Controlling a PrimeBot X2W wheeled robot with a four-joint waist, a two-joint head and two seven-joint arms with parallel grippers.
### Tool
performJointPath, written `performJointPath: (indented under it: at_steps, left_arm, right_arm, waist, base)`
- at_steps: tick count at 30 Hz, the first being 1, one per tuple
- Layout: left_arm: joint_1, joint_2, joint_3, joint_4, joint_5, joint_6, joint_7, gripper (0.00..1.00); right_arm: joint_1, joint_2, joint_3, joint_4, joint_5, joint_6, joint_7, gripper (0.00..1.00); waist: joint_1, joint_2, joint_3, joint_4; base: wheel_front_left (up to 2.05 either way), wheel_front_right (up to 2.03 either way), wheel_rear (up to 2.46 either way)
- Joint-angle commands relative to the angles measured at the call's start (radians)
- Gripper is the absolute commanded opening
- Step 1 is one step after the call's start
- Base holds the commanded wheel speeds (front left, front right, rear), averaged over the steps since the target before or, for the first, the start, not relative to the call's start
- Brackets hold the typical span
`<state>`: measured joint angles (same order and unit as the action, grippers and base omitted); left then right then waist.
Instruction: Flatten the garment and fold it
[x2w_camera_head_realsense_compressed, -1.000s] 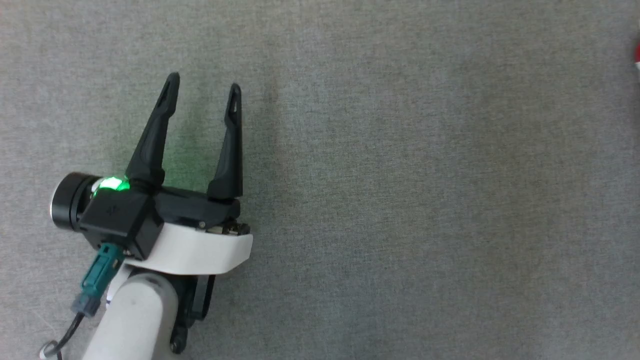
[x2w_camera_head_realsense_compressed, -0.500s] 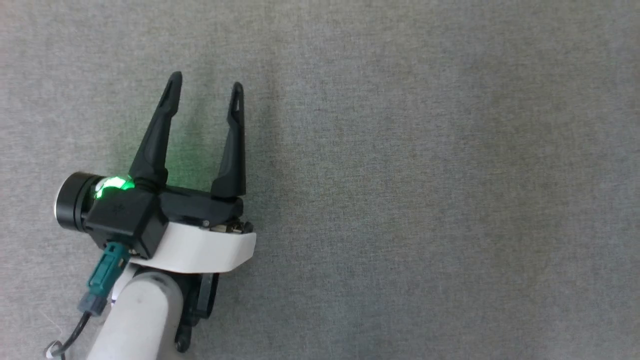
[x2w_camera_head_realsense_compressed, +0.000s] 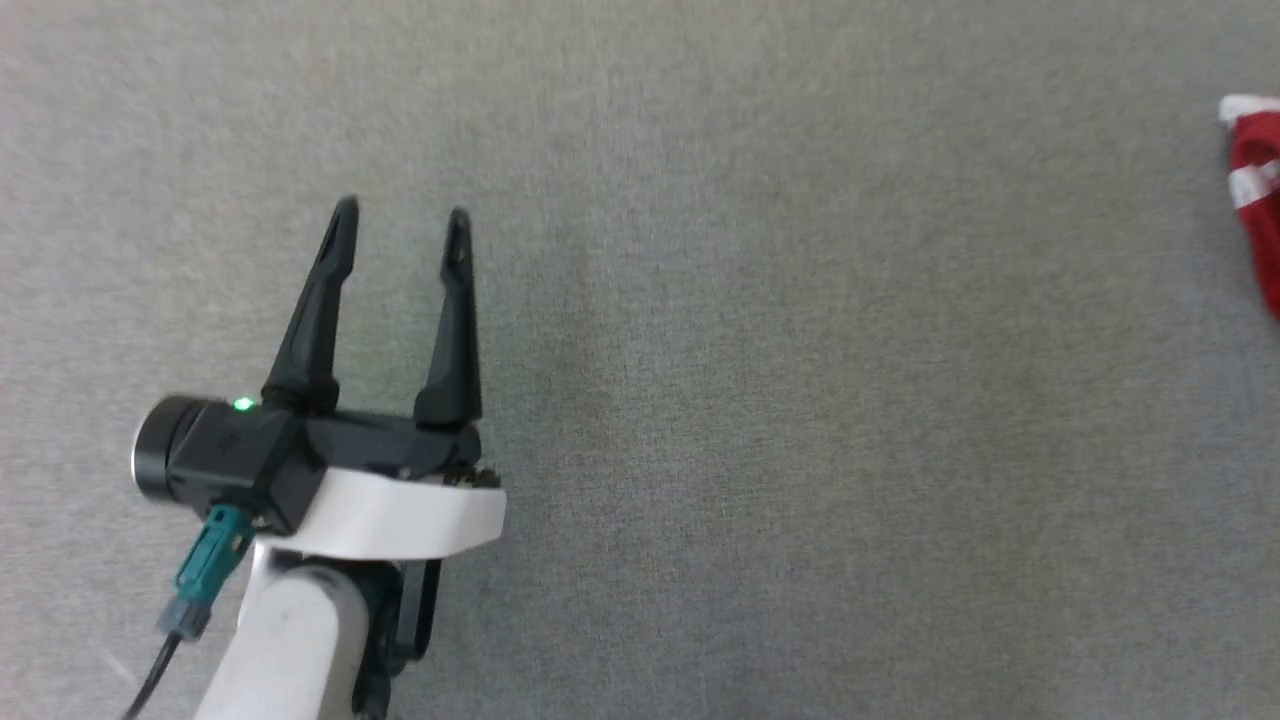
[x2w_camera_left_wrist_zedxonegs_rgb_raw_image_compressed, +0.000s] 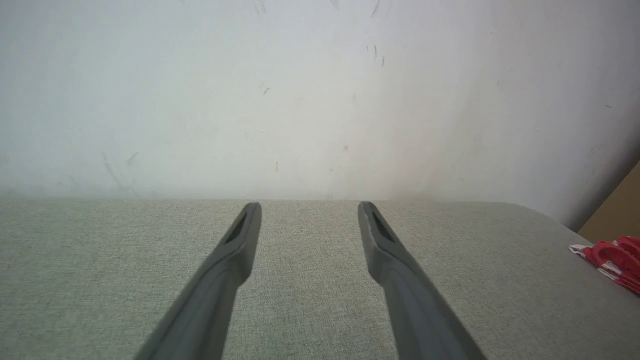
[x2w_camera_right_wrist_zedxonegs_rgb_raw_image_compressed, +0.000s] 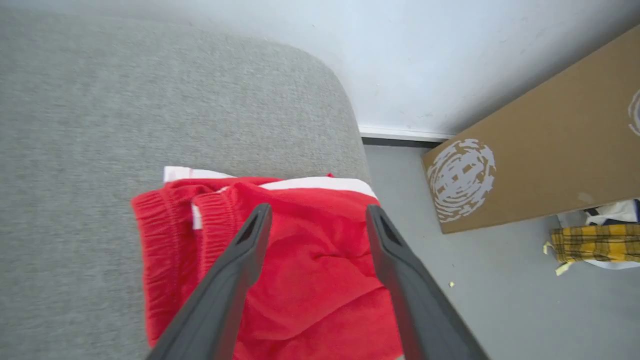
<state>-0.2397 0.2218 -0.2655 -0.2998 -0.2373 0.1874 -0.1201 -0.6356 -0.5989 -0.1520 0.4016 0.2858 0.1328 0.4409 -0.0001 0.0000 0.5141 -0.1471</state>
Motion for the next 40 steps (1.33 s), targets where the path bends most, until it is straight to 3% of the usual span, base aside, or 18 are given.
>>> performJointPath:
  at_steps: [1, 10, 13, 21, 31, 40]
  left_arm:
    - [0.022, -0.003, 0.008, 0.005, -0.012, 0.012, -0.012, 1.00]
    - [0.108, -0.003, 0.041, 0.018, -0.057, 0.023, -0.049, 1.00]
    - [0.150, -0.005, 0.056, 0.037, -0.078, 0.028, -0.070, 1.00]
    - [0.234, -0.006, 0.064, 0.100, -0.110, 0.009, -0.108, 1.00]
    - [0.303, -0.019, 0.047, 0.174, -0.109, -0.012, -0.132, 1.00]
    - [0.367, -0.006, 0.047, 0.253, -0.065, -0.016, -0.140, 1.00]
  right_arm:
    - [0.030, 0.028, 0.003, -0.030, 0.014, -0.002, -0.008, 1.00]
    - [0.204, 0.169, 0.011, -0.265, 0.022, -0.002, -0.106, 1.00]
    - [0.299, 0.253, 0.006, -0.366, -0.009, -0.002, -0.210, 1.00]
    - [0.475, 0.374, 0.040, -0.468, -0.099, -0.002, -0.339, 1.00]
    - [0.627, 0.520, 0.000, -0.517, -0.243, -0.002, -0.485, 1.00]
    - [0.719, 0.548, 0.009, -0.403, -0.289, -0.002, -0.573, 1.00]
  waist:
    - [0.0001, 0.0000, -0.082, 0.002]
    - [0.0001, 0.0000, -0.198, 0.019]
    - [0.0001, 0.0000, -0.259, 0.028]
    - [0.0001, 0.0000, -0.355, 0.055]
    - [0.0001, 0.0000, -0.435, 0.096]
    - [0.0001, 0.0000, -0.485, 0.104]
  base:
    - [0.00, 0.00, 0.00]
    - [0.00, 0.00, 0.00]
    - [0.00, 0.00, 0.00]
    - [0.00, 0.00, 0.00]
    - [0.00, 0.00, 0.00]
    - [0.00, 0.00, 0.00]
